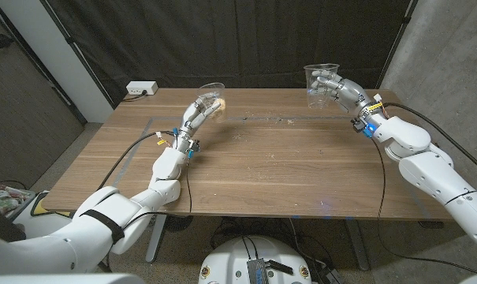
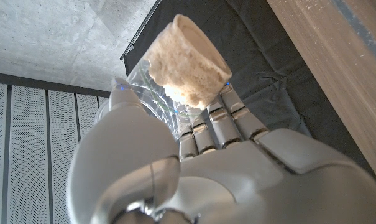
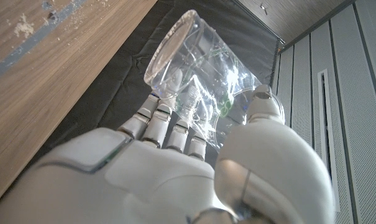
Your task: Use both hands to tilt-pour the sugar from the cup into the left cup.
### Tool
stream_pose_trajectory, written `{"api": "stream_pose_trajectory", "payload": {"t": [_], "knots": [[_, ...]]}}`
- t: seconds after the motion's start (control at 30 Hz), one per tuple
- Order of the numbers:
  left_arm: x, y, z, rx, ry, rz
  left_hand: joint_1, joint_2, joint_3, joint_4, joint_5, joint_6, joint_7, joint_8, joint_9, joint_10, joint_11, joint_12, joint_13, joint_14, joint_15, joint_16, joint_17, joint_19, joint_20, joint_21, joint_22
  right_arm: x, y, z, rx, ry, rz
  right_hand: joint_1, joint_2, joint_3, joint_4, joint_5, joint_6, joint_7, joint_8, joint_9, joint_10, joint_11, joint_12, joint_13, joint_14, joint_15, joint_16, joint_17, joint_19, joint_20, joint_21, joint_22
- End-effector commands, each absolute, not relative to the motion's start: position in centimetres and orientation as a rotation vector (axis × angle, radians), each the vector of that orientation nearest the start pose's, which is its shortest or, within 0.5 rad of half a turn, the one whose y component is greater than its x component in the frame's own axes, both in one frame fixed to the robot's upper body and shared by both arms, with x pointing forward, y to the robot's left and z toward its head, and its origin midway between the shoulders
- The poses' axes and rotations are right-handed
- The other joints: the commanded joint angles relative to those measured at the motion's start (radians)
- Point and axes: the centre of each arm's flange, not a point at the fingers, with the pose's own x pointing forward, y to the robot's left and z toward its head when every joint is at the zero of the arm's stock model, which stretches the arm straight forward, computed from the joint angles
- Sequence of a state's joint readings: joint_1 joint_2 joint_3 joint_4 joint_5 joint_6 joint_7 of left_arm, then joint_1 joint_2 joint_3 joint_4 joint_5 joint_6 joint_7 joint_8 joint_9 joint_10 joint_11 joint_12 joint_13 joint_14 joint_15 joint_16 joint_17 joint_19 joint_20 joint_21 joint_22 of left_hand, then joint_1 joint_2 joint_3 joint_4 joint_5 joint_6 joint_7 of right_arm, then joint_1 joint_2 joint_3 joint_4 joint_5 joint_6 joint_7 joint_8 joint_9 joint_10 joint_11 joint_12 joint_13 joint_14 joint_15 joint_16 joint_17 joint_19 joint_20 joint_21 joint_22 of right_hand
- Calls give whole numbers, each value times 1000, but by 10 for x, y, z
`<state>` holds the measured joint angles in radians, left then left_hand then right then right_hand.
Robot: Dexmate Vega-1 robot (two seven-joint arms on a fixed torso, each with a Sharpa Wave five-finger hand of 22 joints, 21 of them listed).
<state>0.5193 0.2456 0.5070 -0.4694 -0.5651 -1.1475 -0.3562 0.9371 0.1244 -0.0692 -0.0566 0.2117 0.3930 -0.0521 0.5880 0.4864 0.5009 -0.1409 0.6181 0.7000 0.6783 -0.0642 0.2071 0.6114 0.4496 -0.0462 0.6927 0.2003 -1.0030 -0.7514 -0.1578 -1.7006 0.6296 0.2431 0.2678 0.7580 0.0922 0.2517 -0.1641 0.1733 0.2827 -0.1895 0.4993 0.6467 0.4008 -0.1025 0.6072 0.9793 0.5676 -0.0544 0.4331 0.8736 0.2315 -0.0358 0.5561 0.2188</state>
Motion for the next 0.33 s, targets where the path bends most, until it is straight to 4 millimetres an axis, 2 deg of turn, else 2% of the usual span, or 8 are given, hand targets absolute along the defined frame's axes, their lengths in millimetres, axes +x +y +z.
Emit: {"api": "stream_pose_trajectory", "payload": {"t": [0.03,0.17,0.33], "knots": [[653,257,-19,182,-1036,-327,3,2,-6,-2,-1,9,-3,4,2,5,-3,10,3,0,-107,7,1,-7,-79,8,0,577,-299,41,-176,-768,482,3,12,21,16,7,27,-21,4,3,6,-2,4,4,10,-175,6,1,10,3,9,1],[653,254,-17,183,-1041,-337,3,8,-4,0,0,2,5,2,3,1,5,8,2,-6,-100,5,1,-14,-71,7,0,582,-297,40,-170,-761,488,3,11,21,16,7,29,-21,3,3,7,-2,4,5,11,-175,6,2,10,3,9,1],[653,250,-15,183,-1045,-342,4,5,-6,-1,-1,12,-1,5,4,8,-3,12,2,-1,-107,7,0,-7,-78,9,0,587,-297,40,-169,-761,495,3,10,23,16,7,32,-21,3,5,7,-3,3,7,12,-175,4,2,10,2,9,1]]}}
